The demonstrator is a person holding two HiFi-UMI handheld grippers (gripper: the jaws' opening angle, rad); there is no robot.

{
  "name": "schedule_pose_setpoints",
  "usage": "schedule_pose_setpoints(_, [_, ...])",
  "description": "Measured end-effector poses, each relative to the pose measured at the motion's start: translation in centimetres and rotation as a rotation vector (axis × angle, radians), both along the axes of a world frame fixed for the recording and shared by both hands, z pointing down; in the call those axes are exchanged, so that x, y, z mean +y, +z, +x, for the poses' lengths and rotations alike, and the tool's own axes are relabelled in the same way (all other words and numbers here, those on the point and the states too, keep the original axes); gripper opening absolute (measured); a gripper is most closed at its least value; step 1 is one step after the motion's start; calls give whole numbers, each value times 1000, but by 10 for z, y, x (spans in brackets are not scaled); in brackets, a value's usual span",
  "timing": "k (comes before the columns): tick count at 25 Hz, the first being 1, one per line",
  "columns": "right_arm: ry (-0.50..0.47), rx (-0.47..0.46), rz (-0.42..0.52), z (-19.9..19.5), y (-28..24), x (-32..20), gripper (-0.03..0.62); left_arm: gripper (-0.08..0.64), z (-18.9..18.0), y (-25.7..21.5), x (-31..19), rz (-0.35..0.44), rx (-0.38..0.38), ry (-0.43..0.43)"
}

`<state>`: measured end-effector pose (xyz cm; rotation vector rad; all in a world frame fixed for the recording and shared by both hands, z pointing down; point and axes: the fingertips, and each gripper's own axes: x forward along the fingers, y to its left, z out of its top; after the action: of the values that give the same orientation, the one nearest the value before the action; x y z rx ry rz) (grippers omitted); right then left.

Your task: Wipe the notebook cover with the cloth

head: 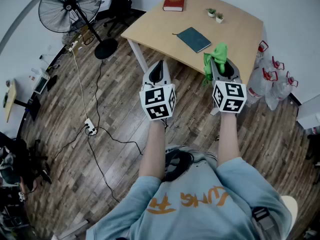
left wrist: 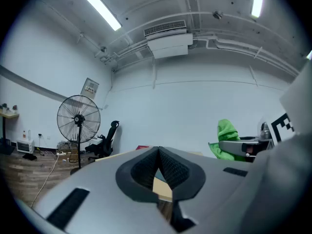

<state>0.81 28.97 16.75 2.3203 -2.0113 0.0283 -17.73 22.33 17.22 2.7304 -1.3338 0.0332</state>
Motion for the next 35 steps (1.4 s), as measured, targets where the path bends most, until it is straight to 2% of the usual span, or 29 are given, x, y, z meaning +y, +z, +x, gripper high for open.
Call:
schedule_pose_setpoints(6, [-2,-4,13,10,-4,1,117,15,7,-1,-1,3,-10,0])
schedule_pose_setpoints(9, [17,-54,66,11,-7,-2,115,15,4,1,-3,-3,-14,-4])
schedule_pose_setpoints(13, [60,-63,41,15,-2,-6,117,15,-8,1,-5,-5,-9,-25])
schedule_pose_setpoints(18, [44,-65,44,12,-4,-13,117,15,-22,-3,-11,1,20,-75])
schedule_pose_setpoints(26, [7,-46,47,0,-5,-17,118,15,-27,3,-10,3,20,-72])
schedule_pose_setpoints(35, [83,-51,48,36,4,-31,117,15,4,16,-40,-11,24,-27])
